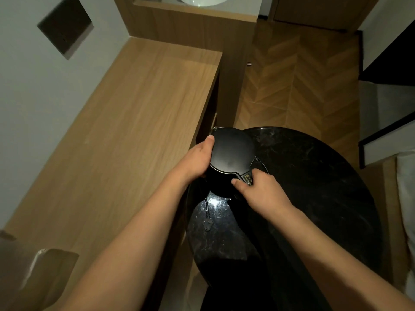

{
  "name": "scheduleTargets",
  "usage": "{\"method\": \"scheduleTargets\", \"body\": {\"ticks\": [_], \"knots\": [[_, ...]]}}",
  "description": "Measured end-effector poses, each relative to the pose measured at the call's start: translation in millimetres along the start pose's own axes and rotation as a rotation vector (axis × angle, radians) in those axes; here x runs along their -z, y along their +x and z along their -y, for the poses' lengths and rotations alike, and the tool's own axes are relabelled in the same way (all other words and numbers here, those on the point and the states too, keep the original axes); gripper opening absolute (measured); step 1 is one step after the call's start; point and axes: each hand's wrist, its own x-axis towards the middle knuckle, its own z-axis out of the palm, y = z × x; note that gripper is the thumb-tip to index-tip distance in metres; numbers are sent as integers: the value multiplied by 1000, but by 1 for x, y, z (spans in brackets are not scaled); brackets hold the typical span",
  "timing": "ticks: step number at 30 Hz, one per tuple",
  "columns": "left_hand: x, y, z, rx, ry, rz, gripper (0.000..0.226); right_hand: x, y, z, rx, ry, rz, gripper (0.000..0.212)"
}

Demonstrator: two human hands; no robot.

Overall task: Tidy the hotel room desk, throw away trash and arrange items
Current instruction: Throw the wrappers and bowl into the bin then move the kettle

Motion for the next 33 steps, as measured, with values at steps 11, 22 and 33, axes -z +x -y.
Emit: {"method": "scheduleTargets", "body": {"ticks": [11, 22, 33], "knots": [[-3, -4, 16, -35, -118, 11, 48, -12, -4, -1, -1, 45, -43, 34], [-9, -19, 10, -123, 0, -149, 61, -5, -17, -2, -18, 91, -18, 37], [-36, -92, 40, -255, 414, -702, 49, 11, -52, -20, 545, -226, -300, 70]]}}
